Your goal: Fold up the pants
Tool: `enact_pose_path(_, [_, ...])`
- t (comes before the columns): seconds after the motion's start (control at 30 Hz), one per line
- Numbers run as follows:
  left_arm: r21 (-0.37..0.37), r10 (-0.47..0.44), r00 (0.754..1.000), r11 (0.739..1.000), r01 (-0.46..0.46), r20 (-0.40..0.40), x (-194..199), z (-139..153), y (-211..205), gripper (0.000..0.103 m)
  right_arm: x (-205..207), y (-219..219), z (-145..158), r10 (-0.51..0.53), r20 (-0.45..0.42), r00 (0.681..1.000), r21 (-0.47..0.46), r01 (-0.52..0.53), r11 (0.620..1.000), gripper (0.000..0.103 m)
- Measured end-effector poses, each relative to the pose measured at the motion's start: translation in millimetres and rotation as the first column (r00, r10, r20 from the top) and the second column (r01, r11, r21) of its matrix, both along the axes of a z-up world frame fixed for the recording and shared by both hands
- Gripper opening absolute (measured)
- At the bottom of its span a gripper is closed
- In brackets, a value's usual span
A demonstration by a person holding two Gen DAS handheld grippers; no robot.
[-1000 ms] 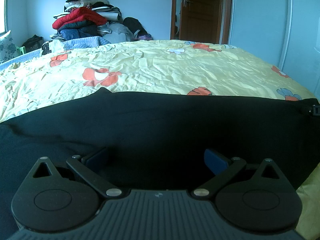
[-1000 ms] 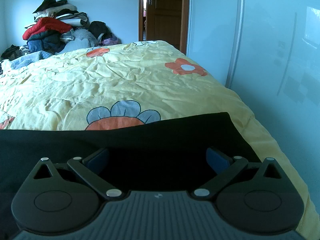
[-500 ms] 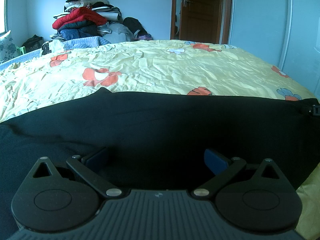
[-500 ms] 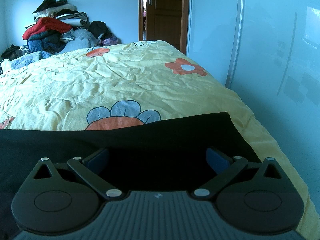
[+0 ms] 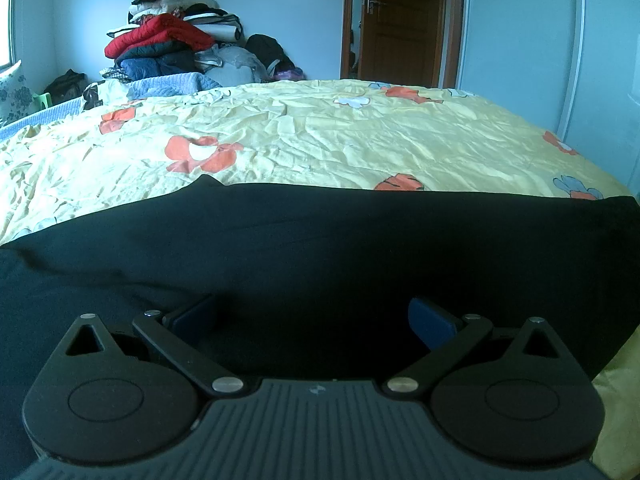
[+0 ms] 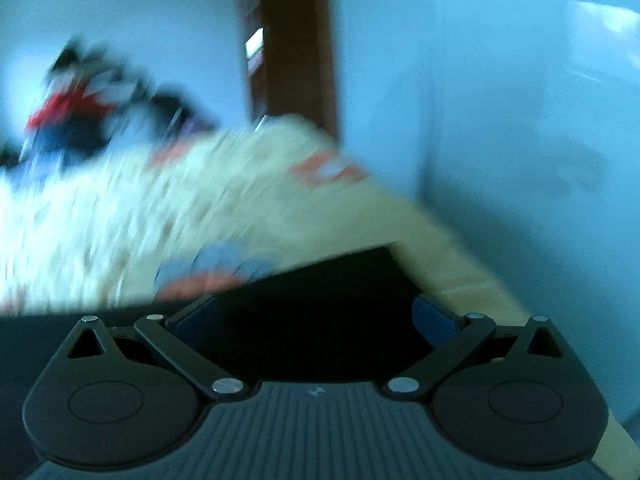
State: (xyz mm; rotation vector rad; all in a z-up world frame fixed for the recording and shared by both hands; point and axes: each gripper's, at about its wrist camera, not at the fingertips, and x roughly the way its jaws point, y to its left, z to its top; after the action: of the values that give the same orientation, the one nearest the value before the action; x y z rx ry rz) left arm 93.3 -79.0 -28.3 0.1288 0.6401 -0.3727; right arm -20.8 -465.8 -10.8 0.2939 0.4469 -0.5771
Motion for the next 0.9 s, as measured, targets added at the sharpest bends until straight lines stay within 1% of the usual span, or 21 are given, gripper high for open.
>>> enact_pose_path(0.03, [-0.001,0.000,1.000,1.000,0.000,0.000,0,0,0,0.103,-13,-5,3,-0.036,0.038,0.999,0.032,0.035,0.999,0.103])
enact_pose_path(0.1, [0.001,0.000,1.000,1.000,0.000,0.000,0,0,0,0.103,-40,-21,7,-0.094,0.091,0.991,0.155,0.079,0.985,0.103])
enact_pose_path(0.13, [-0.001,0.000,1.000,1.000,0.000,0.000,0,0,0,0.103,-52,-29,6,-0.103,0.113,0.988,0.233,0.075,0.970,0.103])
enact_pose_path(0.2, [0.000,0.000,1.000,1.000,0.000,0.000,0,0,0,0.103,-70,-37,4,-0.098,0.164,0.982,0.333,0.038,0.942,0.103])
enact_pose_path(0.3, [-0.001,0.000,1.000,1.000,0.000,0.000,0,0,0,0.103,-84,-33,1,-0.046,0.210,0.977,0.422,-0.048,0.905,0.103])
enact_pose_path(0.4, [0.000,0.000,1.000,1.000,0.000,0.000,0,0,0,0.103,-81,-24,-6,-0.010,0.195,0.981,0.497,-0.090,0.863,0.103])
enact_pose_path(0.5, [0.000,0.000,1.000,1.000,0.000,0.000,0,0,0,0.103,-76,-22,-17,-0.006,0.205,0.979,0.580,-0.117,0.806,0.103])
enact_pose_path(0.53, [0.000,0.000,1.000,1.000,0.000,0.000,0,0,0,0.103,-76,-22,-20,-0.020,0.214,0.977,0.591,-0.113,0.799,0.103])
enact_pose_path(0.67, [0.000,0.000,1.000,1.000,0.000,0.000,0,0,0,0.103,-73,-27,-22,-0.065,0.247,0.967,0.587,-0.096,0.804,0.103])
enact_pose_path(0.77, [0.000,0.000,1.000,1.000,0.000,0.000,0,0,0,0.103,-67,-36,-26,-0.090,0.289,0.953,0.563,-0.093,0.821,0.103])
enact_pose_path(0.9, [0.000,0.000,1.000,1.000,0.000,0.001,0,0,0,0.103,-48,-41,-27,-0.062,0.292,0.954,0.517,-0.104,0.850,0.103])
